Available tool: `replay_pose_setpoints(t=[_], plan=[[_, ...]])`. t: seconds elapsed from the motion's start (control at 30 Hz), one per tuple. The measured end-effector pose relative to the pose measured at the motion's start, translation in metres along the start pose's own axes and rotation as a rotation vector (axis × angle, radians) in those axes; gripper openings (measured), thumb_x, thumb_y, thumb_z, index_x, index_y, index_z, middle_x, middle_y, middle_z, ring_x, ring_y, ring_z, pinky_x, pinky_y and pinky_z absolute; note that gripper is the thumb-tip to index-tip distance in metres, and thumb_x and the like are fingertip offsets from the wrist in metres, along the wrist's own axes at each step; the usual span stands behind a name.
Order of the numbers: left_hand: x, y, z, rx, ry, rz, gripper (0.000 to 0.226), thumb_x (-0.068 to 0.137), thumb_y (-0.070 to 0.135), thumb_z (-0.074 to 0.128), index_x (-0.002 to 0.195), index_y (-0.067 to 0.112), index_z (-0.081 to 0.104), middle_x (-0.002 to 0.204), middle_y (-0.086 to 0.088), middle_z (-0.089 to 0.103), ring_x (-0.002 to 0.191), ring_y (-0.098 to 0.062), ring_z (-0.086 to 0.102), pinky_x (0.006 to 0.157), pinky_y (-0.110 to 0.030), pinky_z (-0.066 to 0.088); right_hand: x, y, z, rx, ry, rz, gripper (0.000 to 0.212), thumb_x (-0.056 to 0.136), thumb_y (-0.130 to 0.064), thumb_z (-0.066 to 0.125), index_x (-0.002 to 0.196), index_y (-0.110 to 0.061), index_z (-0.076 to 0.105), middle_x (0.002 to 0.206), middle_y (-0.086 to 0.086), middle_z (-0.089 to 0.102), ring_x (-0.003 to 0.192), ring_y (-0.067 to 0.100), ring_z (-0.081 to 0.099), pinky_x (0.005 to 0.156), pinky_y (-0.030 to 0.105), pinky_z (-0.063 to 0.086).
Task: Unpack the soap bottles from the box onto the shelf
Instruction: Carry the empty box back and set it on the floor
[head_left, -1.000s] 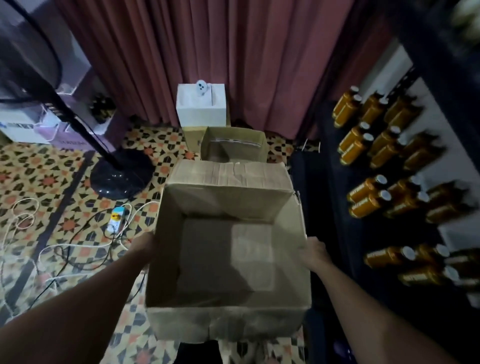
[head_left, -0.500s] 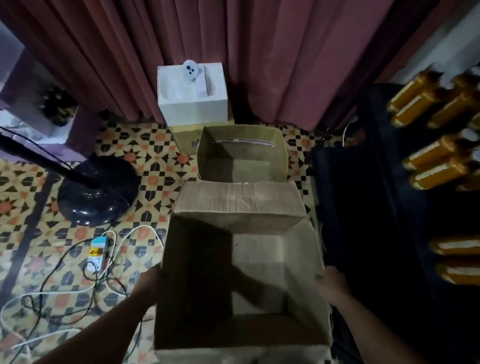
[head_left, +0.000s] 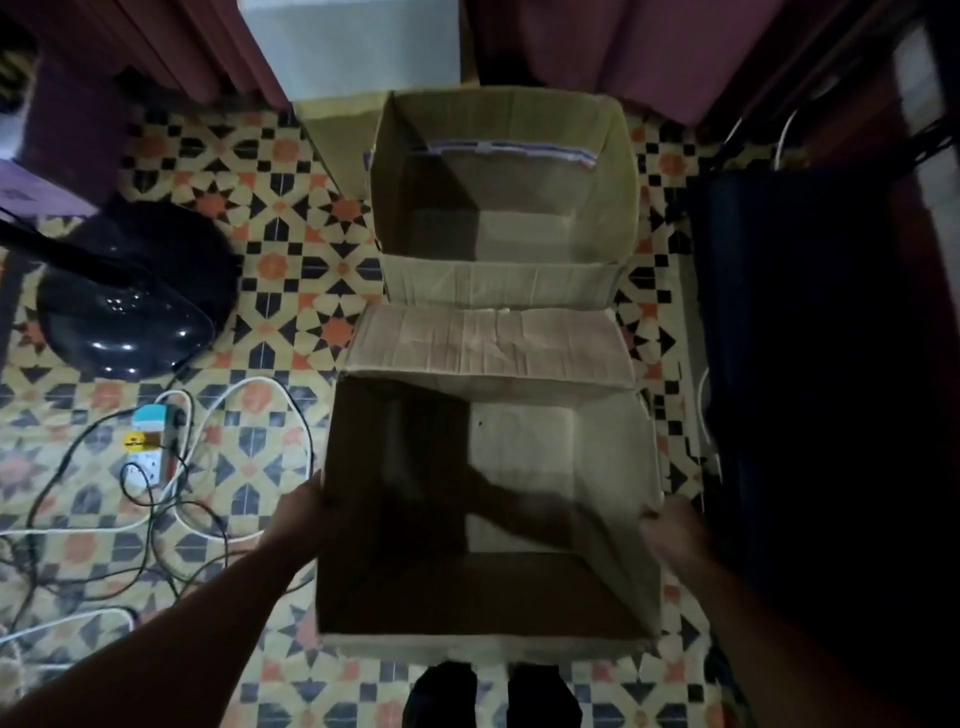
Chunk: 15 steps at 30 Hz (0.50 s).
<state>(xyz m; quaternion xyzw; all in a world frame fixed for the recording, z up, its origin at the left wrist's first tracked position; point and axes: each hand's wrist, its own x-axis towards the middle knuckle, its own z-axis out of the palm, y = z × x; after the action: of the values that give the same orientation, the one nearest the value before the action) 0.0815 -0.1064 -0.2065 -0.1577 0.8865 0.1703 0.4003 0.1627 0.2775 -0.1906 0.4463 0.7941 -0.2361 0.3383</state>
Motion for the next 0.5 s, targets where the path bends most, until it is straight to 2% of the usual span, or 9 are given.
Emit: replay_pose_setpoints(t=[0.1,0.2,0.3,0.33,0.37,0.4,0.43,0.47,0.5], plan=[[0.009,0.01,0.003,-0.053,-0.042,0.005,0.028,0.093,0.024,0.064,0.119,0.013,0.059,0.108,-0.018,0.068,0.098,-0.032,0.064,0.078,-0.035,0.05,0.017,-0.004,0.005,-0.026,-0.014,0.006,0.026,0.099,-0.014,0.053,0.11,0.007,0.063,0.091,0.019,0.063,0.082,0.027,0.058,0.062,0.024,0.038],[0.019,0.016,0.017,-0.174,-0.064,0.037,0.023,0.1,0.03,0.053,0.115,0.014,0.059,0.099,-0.013,0.066,0.094,-0.028,0.063,0.084,-0.039,0.052,0.031,-0.012,0.005,-0.058,-0.045,0.013,0.019,0.1,-0.01,0.052,0.111,0.004,0.059,0.085,0.014,0.056,0.082,0.027,0.055,0.056,0.022,0.033],[0.012,0.031,0.026,-0.485,-0.045,0.049,0.025,0.104,0.036,0.032,0.092,0.026,0.051,0.083,0.003,0.052,0.08,-0.006,0.056,0.078,-0.021,0.046,0.039,-0.016,0.003,-0.072,-0.077,0.029,0.02,0.098,-0.006,0.052,0.115,0.004,0.057,0.076,0.008,0.048,0.086,0.026,0.048,0.066,0.027,0.035],[0.012,0.029,0.029,-0.582,-0.055,0.058,0.028,0.101,0.043,0.026,0.095,0.028,0.049,0.089,0.005,0.052,0.083,0.001,0.056,0.078,-0.011,0.045,0.044,-0.015,0.004,-0.072,-0.092,0.032,0.026,0.098,-0.005,0.05,0.12,0.008,0.055,0.074,0.006,0.045,0.087,0.025,0.046,0.063,0.028,0.035],[0.015,0.025,0.033,-0.683,-0.074,0.061,0.044,0.097,0.054,0.021,0.109,0.025,0.051,0.105,0.0,0.056,0.097,0.002,0.059,0.087,-0.01,0.046,0.046,-0.016,0.003,-0.071,-0.11,0.038,0.031,0.098,-0.005,0.049,0.125,0.01,0.052,0.078,0.009,0.048,0.087,0.025,0.046,0.059,0.027,0.035],[0.016,0.02,0.034,-0.764,-0.107,0.061,0.062,0.095,0.063,0.02,0.129,0.02,0.049,0.125,-0.009,0.056,0.116,-0.006,0.058,0.1,-0.024,0.047,0.048,-0.016,0.003,-0.061,-0.123,0.046,0.034,0.098,-0.006,0.049,0.129,0.009,0.05,0.086,0.013,0.054,0.087,0.026,0.049,0.058,0.027,0.037],[0.023,0.013,0.04,-0.842,-0.144,0.028,0.078,0.091,0.074,0.021,0.141,0.019,0.043,0.137,-0.015,0.053,0.125,-0.019,0.056,0.104,-0.041,0.047,0.05,-0.017,0.003,-0.057,-0.139,0.055,0.034,0.099,-0.007,0.049,0.13,0.007,0.049,0.094,0.016,0.056,0.087,0.027,0.052,0.06,0.028,0.039],[0.024,0.011,0.04,-0.962,-0.187,-0.006,0.087,0.086,0.081,0.022,0.143,0.02,0.044,0.136,-0.017,0.056,0.123,-0.029,0.058,0.1,-0.05,0.048,0.05,-0.019,0.002,-0.05,-0.15,0.061,0.034,0.099,-0.008,0.049,0.131,0.005,0.048,0.095,0.015,0.055,0.084,0.027,0.053,0.063,0.03,0.042],[0.028,0.009,0.04,-1.059,-0.207,-0.041,0.09,0.084,0.082,0.019,0.139,0.019,0.049,0.128,-0.018,0.062,0.116,-0.033,0.062,0.095,-0.052,0.05,0.05,-0.02,0.002,-0.039,-0.162,0.068,0.034,0.1,-0.009,0.048,0.132,0.004,0.048,0.091,0.012,0.053,0.079,0.024,0.053,0.066,0.032,0.043]])
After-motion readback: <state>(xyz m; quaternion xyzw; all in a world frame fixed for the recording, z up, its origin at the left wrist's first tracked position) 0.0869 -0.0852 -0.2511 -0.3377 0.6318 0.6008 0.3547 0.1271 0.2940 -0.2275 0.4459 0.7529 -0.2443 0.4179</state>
